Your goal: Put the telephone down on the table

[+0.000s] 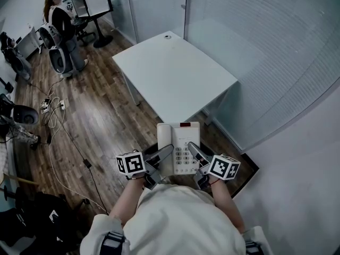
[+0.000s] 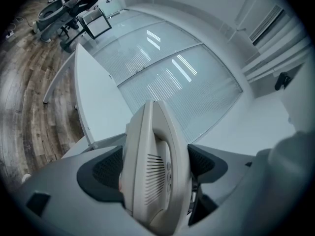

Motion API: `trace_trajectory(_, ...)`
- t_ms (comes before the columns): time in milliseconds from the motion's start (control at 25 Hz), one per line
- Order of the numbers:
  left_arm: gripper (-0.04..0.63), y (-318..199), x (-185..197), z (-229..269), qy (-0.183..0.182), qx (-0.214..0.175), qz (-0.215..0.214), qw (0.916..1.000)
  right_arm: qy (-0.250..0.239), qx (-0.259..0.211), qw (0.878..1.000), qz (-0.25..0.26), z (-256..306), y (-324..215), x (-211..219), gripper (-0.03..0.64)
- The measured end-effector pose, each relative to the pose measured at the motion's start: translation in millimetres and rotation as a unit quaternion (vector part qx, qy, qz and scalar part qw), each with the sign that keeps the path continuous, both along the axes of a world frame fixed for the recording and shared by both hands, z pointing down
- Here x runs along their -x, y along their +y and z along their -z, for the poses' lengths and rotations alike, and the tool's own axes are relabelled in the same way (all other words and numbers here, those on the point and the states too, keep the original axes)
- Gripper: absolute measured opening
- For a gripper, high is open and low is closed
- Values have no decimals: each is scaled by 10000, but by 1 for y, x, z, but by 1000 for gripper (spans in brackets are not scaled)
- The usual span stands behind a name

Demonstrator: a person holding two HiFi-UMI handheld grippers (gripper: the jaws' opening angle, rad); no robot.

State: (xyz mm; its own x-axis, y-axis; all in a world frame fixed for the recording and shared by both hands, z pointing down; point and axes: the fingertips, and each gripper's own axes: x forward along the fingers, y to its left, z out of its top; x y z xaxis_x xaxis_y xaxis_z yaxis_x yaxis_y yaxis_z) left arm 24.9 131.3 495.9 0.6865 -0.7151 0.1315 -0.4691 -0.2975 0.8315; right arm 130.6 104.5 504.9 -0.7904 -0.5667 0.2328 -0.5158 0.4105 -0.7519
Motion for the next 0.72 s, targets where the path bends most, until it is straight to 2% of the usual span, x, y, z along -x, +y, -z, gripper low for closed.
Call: trace_trajectory(720, 402, -23, 14, -10, 67, 123, -212, 9997, 23, 133, 9998, -134, -8, -19, 13, 253)
